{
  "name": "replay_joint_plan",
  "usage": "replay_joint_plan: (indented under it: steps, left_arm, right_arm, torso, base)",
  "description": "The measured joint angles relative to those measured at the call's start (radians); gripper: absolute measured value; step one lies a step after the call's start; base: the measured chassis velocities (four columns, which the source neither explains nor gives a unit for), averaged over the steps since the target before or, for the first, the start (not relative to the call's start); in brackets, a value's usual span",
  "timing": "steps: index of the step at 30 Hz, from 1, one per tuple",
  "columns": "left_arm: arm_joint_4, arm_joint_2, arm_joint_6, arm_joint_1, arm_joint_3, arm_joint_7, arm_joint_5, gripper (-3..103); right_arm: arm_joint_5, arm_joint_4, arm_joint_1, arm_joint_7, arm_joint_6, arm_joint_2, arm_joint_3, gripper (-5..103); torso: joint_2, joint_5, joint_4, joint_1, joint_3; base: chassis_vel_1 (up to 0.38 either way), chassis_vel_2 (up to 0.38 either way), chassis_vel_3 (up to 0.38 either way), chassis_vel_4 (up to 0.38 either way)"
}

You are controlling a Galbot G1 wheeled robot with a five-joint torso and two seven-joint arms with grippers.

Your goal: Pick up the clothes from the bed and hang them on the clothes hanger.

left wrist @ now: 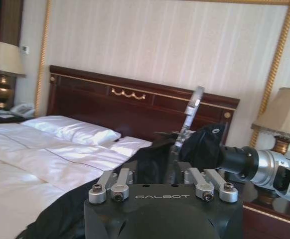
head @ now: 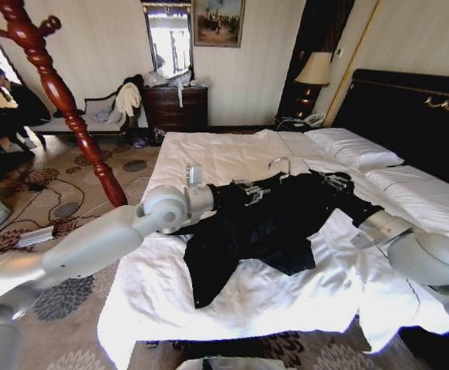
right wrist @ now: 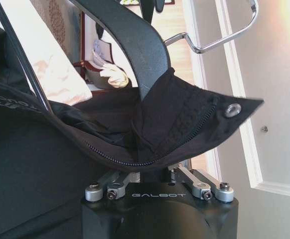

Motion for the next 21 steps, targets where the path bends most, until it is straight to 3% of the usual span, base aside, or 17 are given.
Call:
replay_joint_plan:
  steps: [2,6,8,11,16,21]
  left_arm:
    - [-0.007,0.017,0.001,0.011,-0.018,-0.005,-0.003,51]
    - [-0.041,0.064,0.006,0.064,-0.094,-0.010,-0.020,72]
    - [-0.045,0.072,0.006,0.076,-0.110,-0.010,-0.021,72]
    - [-0.065,0.141,0.002,0.143,-0.188,-0.013,-0.026,88]
    - [-0.060,0.226,-0.009,0.231,-0.277,-0.006,-0.023,99]
    - [-0.022,0.261,-0.012,0.368,-0.399,0.006,-0.019,100]
  right_arm:
    - [0.010,0.000,0.001,0.004,-0.003,0.004,-0.001,20]
    - [0.032,-0.001,0.002,0.010,-0.014,0.017,-0.002,20]
    - [0.037,-0.001,0.002,0.012,-0.016,0.020,-0.002,20]
    - [0.066,0.000,0.001,0.018,-0.029,0.033,-0.002,20]
    - [0.113,0.004,0.001,0.029,-0.033,0.045,-0.005,20]
    - [0.134,0.020,0.001,0.035,-0.025,0.046,-0.004,20]
  torso:
    - [0.000,0.0000,0.0002,0.000,0.000]
    - [0.000,0.0001,-0.0004,0.000,0.000]
    - [0.000,0.0001,-0.0004,0.000,0.000]
    - [0.000,0.0000,0.0001,0.000,0.000]
    - [0.000,0.0001,0.0000,0.000,0.000]
    - [0.000,-0.0001,0.0001,0.000,0.000]
  base:
    - [0.000,0.000,0.000,0.000]
    - [0.000,0.000,0.000,0.000]
    - [0.000,0.000,0.000,0.000]
    - [0.000,0.000,0.000,0.000]
    - [0.000,0.000,0.000,0.000]
    - [0.000,0.000,0.000,0.000]
